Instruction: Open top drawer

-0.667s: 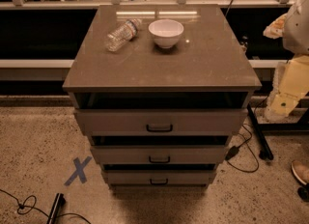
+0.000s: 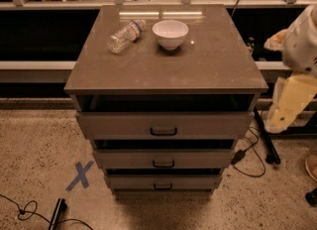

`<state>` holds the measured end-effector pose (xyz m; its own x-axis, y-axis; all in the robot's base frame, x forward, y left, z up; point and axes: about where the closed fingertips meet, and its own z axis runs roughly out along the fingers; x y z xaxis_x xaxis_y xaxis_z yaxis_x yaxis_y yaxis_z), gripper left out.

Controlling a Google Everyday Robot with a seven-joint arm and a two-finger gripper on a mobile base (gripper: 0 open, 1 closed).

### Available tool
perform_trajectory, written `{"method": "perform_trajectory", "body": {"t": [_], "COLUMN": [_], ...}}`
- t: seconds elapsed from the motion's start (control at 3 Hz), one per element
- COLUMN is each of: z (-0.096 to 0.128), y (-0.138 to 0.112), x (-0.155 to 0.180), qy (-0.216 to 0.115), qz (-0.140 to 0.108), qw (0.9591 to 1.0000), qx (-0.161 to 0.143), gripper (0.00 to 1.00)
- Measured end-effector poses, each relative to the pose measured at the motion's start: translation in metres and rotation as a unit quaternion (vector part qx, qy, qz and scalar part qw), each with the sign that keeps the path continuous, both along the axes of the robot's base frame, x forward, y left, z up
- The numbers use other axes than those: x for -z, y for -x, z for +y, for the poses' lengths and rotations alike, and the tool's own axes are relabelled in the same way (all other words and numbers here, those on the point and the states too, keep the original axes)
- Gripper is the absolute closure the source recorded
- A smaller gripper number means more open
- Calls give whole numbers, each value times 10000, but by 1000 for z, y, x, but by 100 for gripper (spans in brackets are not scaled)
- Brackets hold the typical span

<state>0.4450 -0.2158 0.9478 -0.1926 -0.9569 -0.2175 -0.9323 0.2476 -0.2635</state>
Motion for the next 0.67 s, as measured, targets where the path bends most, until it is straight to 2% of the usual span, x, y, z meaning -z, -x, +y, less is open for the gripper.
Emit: {"method": "perform_trajectory", "body": {"t": [0.33,0.67], "z": [-5,-10], "y": [13,4], "x": [62,64], "qy": [-327,-273], "qz": [-63,-441], "qw": [9989,9975], "qx": [-331,-473], "gripper": [0,0]}}
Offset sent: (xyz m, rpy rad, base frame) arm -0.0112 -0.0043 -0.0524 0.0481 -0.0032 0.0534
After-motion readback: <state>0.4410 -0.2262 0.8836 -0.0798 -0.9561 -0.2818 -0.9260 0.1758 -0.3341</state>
